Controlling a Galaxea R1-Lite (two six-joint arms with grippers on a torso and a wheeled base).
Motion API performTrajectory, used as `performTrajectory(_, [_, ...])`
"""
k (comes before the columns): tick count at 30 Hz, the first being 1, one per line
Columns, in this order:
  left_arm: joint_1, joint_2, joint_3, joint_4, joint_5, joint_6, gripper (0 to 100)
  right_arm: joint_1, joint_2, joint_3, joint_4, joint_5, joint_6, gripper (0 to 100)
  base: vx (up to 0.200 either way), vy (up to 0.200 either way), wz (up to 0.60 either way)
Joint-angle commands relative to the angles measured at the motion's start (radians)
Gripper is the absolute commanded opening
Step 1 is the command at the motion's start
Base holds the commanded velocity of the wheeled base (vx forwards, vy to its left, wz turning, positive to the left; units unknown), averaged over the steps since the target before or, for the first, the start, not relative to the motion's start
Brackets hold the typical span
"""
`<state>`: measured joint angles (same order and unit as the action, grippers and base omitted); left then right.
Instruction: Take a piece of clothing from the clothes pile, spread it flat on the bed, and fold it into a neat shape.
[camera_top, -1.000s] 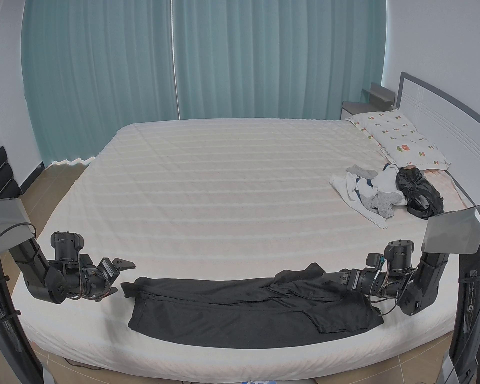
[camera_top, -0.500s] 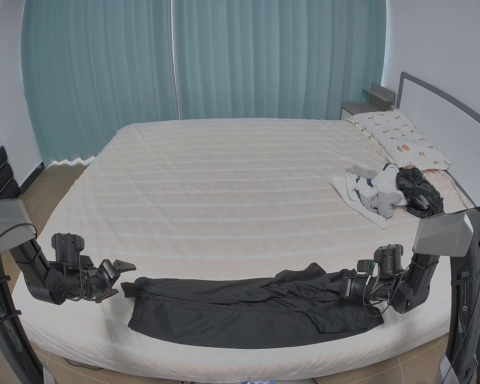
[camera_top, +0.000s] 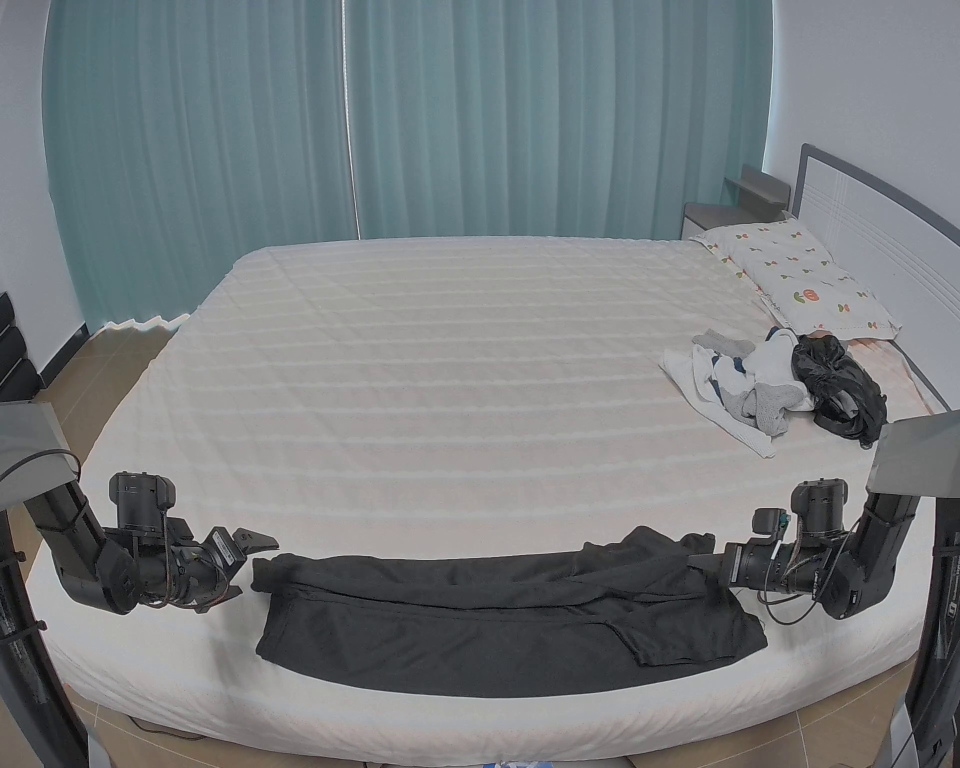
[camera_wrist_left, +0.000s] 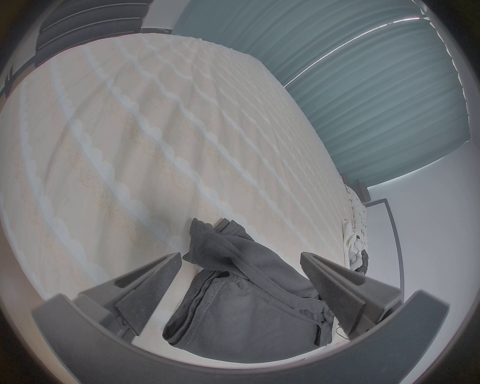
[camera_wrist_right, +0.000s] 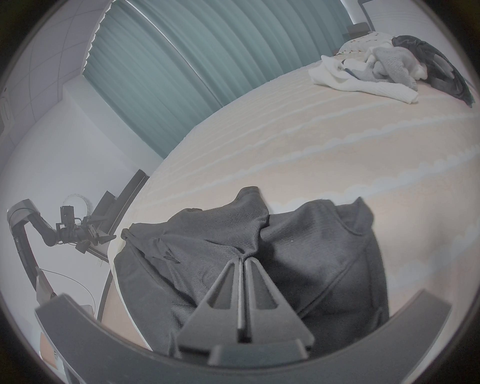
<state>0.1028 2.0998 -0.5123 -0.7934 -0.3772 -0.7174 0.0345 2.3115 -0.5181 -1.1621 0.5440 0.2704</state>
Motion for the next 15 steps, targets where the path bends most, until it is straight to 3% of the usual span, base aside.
performTrajectory(1, [-0.015, 0.011, 0.008, 0.0, 0.001, 0.006, 100, -0.041, -0.063, 0.027, -0.001, 0.008, -0.004, 0, 0.0, 0.0, 0.0])
performTrajectory(15, [-0.046, 0.023, -0.055, 0.01, 0.032, -0.002, 100, -0.114, -0.058, 0.099, 0.01, 0.066, -0.114, 0, 0.0, 0.0, 0.0])
